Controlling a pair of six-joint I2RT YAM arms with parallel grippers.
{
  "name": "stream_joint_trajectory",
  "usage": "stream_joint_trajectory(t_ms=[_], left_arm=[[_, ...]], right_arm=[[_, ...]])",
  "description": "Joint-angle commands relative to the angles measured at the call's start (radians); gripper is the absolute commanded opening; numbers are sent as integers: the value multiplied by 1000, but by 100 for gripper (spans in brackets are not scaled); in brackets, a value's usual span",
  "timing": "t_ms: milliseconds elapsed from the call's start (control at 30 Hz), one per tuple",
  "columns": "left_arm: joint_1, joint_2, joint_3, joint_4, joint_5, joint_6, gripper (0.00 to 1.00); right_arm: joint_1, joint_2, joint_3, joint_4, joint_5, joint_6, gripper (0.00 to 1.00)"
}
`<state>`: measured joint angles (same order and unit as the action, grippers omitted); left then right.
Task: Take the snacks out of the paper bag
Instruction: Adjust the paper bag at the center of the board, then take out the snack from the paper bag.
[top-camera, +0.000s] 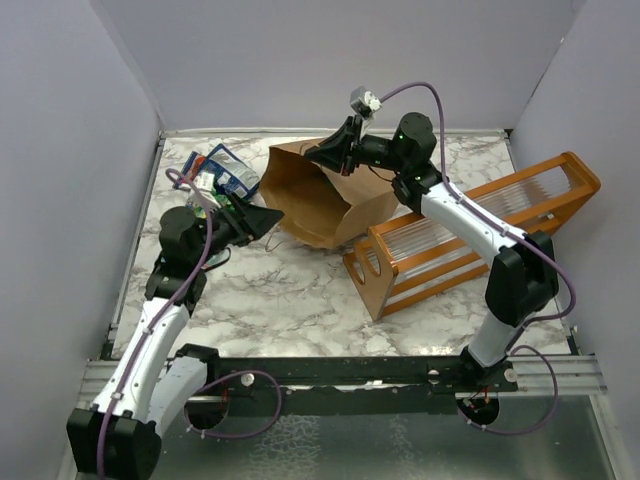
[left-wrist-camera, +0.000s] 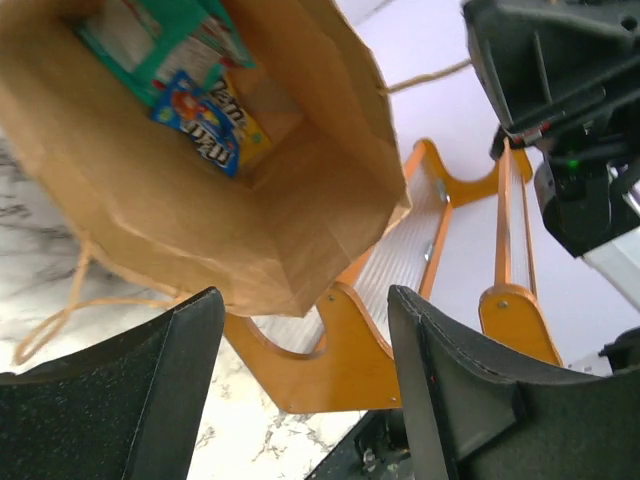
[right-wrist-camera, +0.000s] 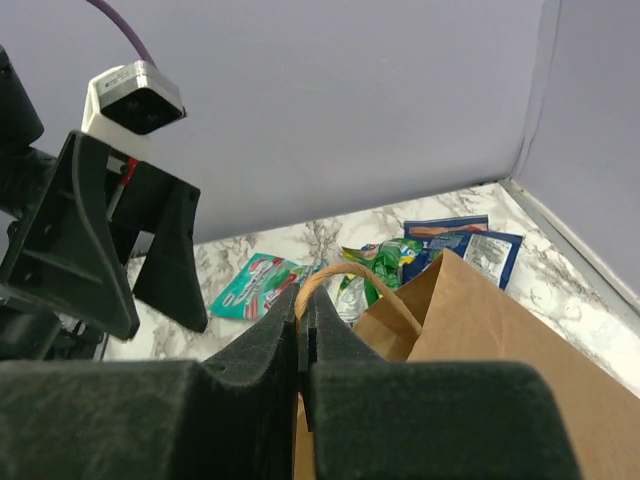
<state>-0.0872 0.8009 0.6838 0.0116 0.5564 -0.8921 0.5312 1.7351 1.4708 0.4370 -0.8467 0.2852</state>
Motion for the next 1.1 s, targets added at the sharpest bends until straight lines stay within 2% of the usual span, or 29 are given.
stream_joint_trajectory(t_ms=[0, 100, 167, 367, 600, 867, 967, 1067], left_arm=[[-192, 55, -15, 195, -215, -66, 63], [-333, 109, -32, 246, -406, -76, 47], [-392, 147, -54, 327, -490, -95, 42], [-454, 363, 8, 447, -583, -175, 33], [-487, 571, 63, 580, -673, -210, 31], [-613, 682, 140, 566, -936, -188, 31], [-652, 728, 136, 578, -1033, -251, 25], [-656, 793, 138, 647, -1031, -296, 29]], right_arm=[[6, -59, -41, 80, -41, 25, 2], [5, -88, -78, 118, -10, 52, 2], [6, -100, -94, 143, 4, 77, 2], [6, -137, -116, 150, 47, 113, 2], [6, -148, -121, 145, 67, 120, 2], [6, -137, -103, 141, 53, 124, 2], [6, -133, -86, 146, 44, 131, 2], [6, -133, -81, 160, 44, 139, 2]])
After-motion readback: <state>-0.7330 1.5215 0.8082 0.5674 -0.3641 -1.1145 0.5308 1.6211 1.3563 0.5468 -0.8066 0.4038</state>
